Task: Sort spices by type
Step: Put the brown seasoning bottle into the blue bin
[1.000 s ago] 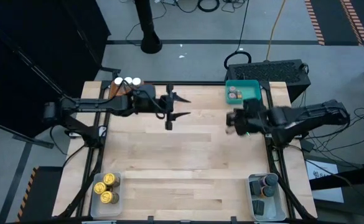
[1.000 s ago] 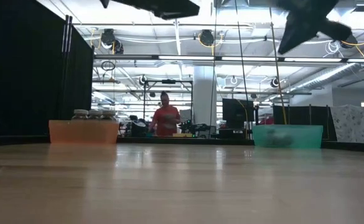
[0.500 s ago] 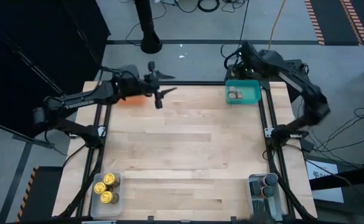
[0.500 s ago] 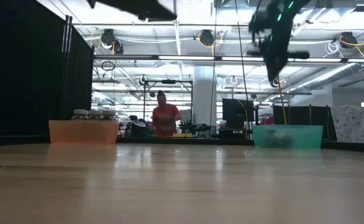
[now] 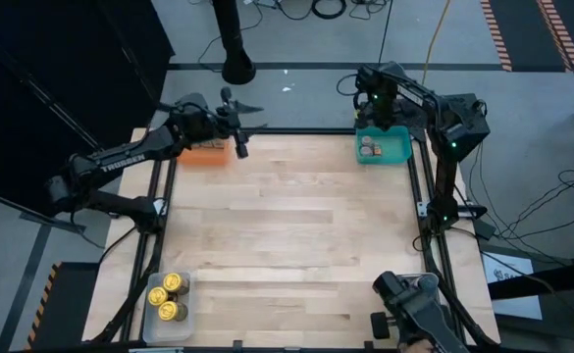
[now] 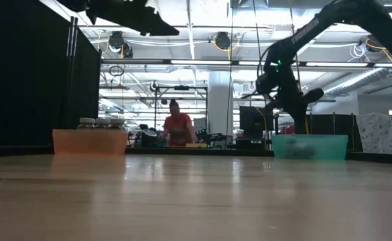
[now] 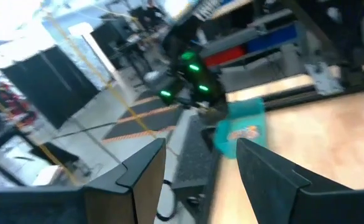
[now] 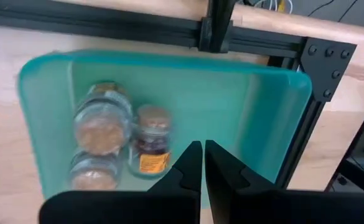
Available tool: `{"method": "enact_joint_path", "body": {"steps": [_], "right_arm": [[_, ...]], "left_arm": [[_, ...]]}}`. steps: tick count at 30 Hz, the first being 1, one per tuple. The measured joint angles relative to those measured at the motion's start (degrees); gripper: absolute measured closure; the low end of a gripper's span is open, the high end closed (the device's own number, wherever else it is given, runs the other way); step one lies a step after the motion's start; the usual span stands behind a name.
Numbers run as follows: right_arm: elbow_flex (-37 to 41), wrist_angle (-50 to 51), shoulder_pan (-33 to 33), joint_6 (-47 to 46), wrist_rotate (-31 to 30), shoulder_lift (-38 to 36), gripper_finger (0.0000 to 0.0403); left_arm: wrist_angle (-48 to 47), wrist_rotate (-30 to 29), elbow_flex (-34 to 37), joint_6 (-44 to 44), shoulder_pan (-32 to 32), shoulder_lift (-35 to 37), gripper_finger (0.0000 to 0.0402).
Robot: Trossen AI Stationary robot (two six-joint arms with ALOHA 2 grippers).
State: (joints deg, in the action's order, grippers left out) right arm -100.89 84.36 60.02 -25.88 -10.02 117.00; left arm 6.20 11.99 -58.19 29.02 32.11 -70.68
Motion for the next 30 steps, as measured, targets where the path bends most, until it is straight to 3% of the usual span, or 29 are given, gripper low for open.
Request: {"method": "enact_joint_path", "body": {"steps": [10,16,21,30], "right_arm": [[5.3,-1.1,-1.7,1.3,1.8,0.4,0.0403],[15.0,-12.0,-3.2,2.6,6.1,-2.3,0.0403],[19.9,-16.5,-2.6,0.6,5.8,-4.9,0.0403],[20.1,-16.4,-2.0,2.0,4.7,-11.6,0.0403]], "left_arm": [[-1.7,0.0,0.0,-0.1,5.5,3.9,0.0198],[-1.9,4.1,0.3,-0.2,7.5,3.9,0.0198],[-2.1,5.2,0.5,-0.1,8.7,3.9,0.0198],[-2.1,5.2,0.5,-0.2,10.9,3.9,0.0198]]}}
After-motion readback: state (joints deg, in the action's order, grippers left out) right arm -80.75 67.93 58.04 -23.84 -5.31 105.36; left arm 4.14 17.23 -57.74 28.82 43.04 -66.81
